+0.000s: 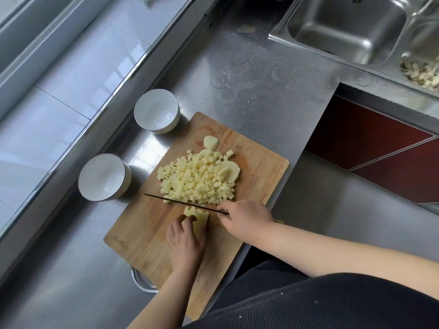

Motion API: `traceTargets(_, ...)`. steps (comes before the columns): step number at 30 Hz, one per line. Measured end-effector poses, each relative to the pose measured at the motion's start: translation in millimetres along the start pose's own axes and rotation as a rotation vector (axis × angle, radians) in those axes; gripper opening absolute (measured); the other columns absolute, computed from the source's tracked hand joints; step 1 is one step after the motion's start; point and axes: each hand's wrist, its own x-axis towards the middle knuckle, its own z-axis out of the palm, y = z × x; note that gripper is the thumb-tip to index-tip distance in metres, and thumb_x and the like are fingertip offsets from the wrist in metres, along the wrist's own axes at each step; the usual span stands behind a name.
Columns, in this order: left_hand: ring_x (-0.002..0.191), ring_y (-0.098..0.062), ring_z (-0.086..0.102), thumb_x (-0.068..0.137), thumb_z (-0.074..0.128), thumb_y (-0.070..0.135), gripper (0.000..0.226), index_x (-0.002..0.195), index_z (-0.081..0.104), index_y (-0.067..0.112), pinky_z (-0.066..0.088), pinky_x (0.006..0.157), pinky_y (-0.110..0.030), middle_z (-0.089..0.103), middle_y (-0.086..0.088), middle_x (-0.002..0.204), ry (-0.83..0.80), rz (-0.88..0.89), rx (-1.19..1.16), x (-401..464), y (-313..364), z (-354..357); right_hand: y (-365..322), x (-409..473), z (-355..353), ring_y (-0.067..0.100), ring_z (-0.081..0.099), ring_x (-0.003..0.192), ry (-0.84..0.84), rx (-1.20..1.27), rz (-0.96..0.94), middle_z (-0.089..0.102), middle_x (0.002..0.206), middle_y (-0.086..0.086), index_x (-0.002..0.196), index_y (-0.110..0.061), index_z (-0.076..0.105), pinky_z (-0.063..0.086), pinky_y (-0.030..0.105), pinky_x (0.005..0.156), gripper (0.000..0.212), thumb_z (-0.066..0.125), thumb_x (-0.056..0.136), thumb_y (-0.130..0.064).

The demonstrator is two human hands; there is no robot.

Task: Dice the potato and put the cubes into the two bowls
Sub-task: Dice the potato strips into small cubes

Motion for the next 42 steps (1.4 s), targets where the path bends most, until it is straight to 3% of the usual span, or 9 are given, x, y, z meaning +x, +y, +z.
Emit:
traceTargets(4, 0.092, -0.032, 0.053, 0.07, 0.084, 0.022, 0.032, 0.094, 0.066, 0.012, 0.053, 0.074, -0.042, 0.057, -0.012, 0.103, -0.008, 0.159, 0.079, 6, -11, 3, -1, -6, 4, 0.026, 0.063, 0.096, -0.05, -0.005, 0.01, 0.069, 0.107, 0.002, 0.128, -0.031, 0.056, 0.044, 0.032, 0.07, 0.035, 0.037, 0.101, -0.042)
traceTargets(8, 0.089, -0.033, 0.056, 0.075, 0.08, 0.026, 0.025, 0.091, 0.067, 0.011, 0.051, 0.073, -0.04, 0.059, -0.013, 0.099, 0.012, 0.229, 0.141, 13, -15, 3, -1, -7, 8, 0.028, 0.064, 0.095, -0.082, -0.024, -0.008, 0.07, 0.106, 0.004, 0.127, -0.028, 0.058, 0.046, 0.033, 0.069, 0.036, 0.036, 0.101, -0.041)
traceTargets(16, 0.091, -0.032, 0.052, 0.073, 0.082, 0.02, 0.03, 0.095, 0.065, 0.009, 0.051, 0.076, -0.043, 0.058, -0.013, 0.101, -0.019, 0.252, 0.133, 14, -23, 11, -8, -4, 8, 0.032, 0.062, 0.091, -0.135, -0.124, 0.0, 0.067, 0.103, 0.009, 0.119, -0.016, 0.058, 0.033, 0.03, 0.061, 0.035, 0.034, 0.103, -0.035)
traceTargets(19, 0.092, -0.03, 0.048, 0.084, 0.063, 0.026, 0.023, 0.098, 0.063, 0.008, 0.052, 0.076, -0.043, 0.055, -0.013, 0.101, 0.027, 0.28, 0.124, 14, -25, 14, -12, -2, 7, 0.031, 0.062, 0.091, -0.166, -0.187, 0.013, 0.066, 0.103, 0.011, 0.117, -0.014, 0.056, 0.033, 0.03, 0.059, 0.033, 0.032, 0.104, -0.033)
traceTargets(21, 0.092, -0.028, 0.043, 0.085, 0.046, 0.033, 0.034, 0.099, 0.062, 0.007, 0.051, 0.075, -0.042, 0.056, -0.015, 0.102, 0.035, 0.289, 0.109, 14, -26, 15, -15, 1, 9, 0.031, 0.061, 0.093, -0.208, -0.206, 0.042, 0.064, 0.105, 0.011, 0.117, -0.012, 0.055, 0.029, 0.028, 0.053, 0.032, 0.032, 0.105, -0.031)
traceTargets(24, 0.089, -0.029, 0.045, 0.086, 0.041, 0.036, 0.039, 0.101, 0.06, 0.005, 0.051, 0.075, -0.043, 0.054, -0.016, 0.102, 0.024, 0.287, 0.092, 14, -27, 16, -15, 8, 16, 0.031, 0.061, 0.094, -0.27, -0.224, 0.097, 0.062, 0.109, 0.011, 0.117, -0.011, 0.056, 0.024, 0.027, 0.048, 0.025, 0.038, 0.104, -0.023)
traceTargets(26, 0.088, -0.029, 0.045, 0.087, 0.042, 0.038, 0.039, 0.102, 0.058, 0.005, 0.05, 0.075, -0.042, 0.053, -0.015, 0.102, 0.02, 0.272, 0.088, 15, -27, 17, -13, 10, 20, 0.03, 0.061, 0.095, -0.29, -0.224, 0.127, 0.062, 0.11, 0.011, 0.116, -0.011, 0.057, 0.03, 0.028, 0.051, 0.024, 0.04, 0.103, -0.02)
traceTargets(34, 0.085, -0.031, 0.056, 0.087, 0.043, 0.045, 0.043, 0.093, 0.063, 0.008, 0.051, 0.071, -0.04, 0.058, -0.014, 0.101, 0.031, 0.278, 0.087, 14, -19, 9, 10, 18, 18, 0.027, 0.06, 0.096, -0.337, 0.038, 0.277, 0.064, 0.108, 0.007, 0.118, -0.014, 0.06, 0.045, 0.031, 0.068, 0.039, 0.043, 0.1, -0.045)
traceTargets(42, 0.088, -0.031, 0.056, 0.09, 0.041, 0.047, 0.042, 0.096, 0.062, 0.01, 0.05, 0.078, -0.041, 0.059, -0.011, 0.102, 0.016, 0.24, 0.09, 4, -26, 6, 0, -3, 3, 0.026, 0.051, 0.077, -0.193, 0.002, 0.145, 0.057, 0.087, 0.005, 0.104, -0.014, 0.06, 0.028, 0.029, 0.051, 0.037, 0.037, 0.102, -0.043)
